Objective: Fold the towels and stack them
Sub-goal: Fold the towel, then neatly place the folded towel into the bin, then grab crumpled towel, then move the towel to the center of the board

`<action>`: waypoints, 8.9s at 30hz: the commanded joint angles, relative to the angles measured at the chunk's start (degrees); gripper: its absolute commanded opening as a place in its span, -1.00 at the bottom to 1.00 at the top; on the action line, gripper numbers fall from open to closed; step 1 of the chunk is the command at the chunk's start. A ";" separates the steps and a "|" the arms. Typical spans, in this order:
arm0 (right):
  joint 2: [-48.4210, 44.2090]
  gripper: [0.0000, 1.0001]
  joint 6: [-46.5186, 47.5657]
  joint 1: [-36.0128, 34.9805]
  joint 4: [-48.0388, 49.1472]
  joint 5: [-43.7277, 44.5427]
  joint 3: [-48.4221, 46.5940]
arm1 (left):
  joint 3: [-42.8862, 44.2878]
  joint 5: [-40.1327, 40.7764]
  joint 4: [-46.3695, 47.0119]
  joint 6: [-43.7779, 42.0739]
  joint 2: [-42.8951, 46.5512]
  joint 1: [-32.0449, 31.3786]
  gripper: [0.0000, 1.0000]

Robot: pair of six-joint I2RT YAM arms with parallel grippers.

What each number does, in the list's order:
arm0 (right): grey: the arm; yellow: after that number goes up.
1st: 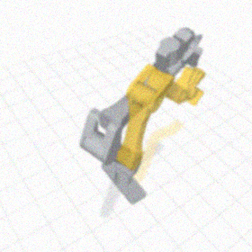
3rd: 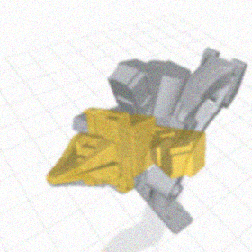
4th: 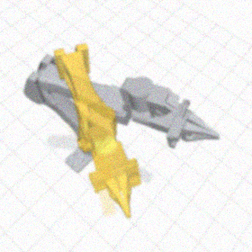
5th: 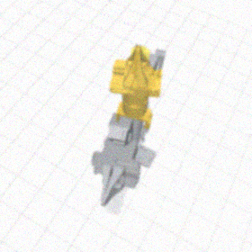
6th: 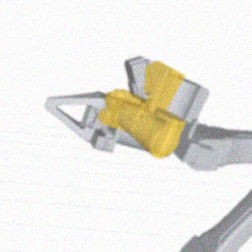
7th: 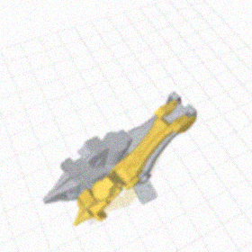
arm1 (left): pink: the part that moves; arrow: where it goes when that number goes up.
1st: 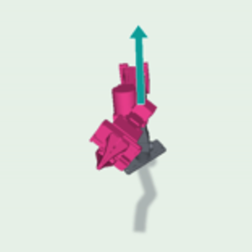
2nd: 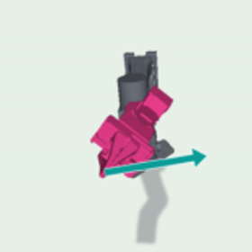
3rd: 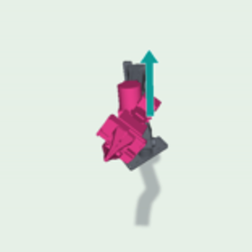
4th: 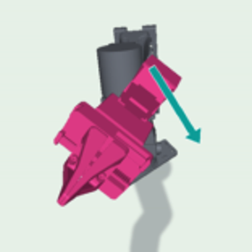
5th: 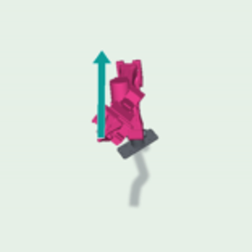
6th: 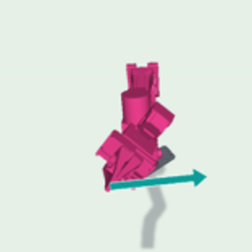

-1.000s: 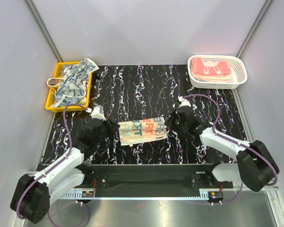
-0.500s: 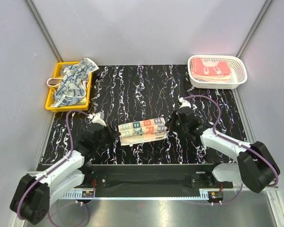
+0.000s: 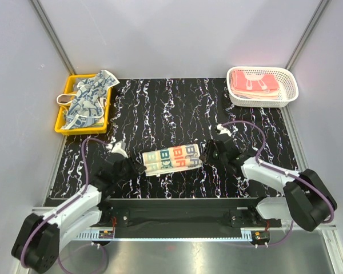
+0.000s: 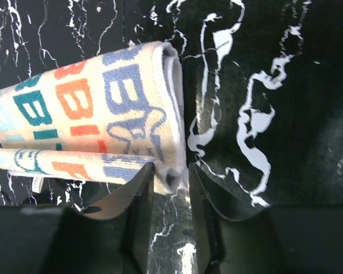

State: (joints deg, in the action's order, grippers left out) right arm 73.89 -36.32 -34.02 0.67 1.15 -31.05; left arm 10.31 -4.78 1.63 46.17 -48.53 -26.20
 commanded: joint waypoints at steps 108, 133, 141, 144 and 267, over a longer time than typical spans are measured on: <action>75.88 -1.00 57.49 27.25 -18.44 30.05 -115.64 | 41.37 4.33 -40.13 -26.31 -11.23 4.57 -0.19; 72.19 -1.00 63.30 36.30 -11.65 23.12 -115.03 | 40.50 1.70 -37.58 -27.28 -14.40 5.63 -0.21; 70.52 -1.00 59.26 40.26 -12.09 18.46 -112.30 | 40.41 1.52 -37.58 -27.19 -15.10 5.54 -0.21; 70.52 -1.00 57.50 41.75 -12.09 16.35 -111.60 | 40.32 1.52 -37.58 -27.19 -15.36 5.63 -0.21; 16.11 0.98 8.81 7.48 -12.89 -0.19 -30.31 | 32.41 32.64 -21.59 23.09 -22.04 -37.35 -0.28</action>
State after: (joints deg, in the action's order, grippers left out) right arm 91.44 -25.89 -25.02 -13.17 -1.67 -63.44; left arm 44.93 26.11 -26.81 63.46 -72.42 -62.28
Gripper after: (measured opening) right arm 0.993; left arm 0.316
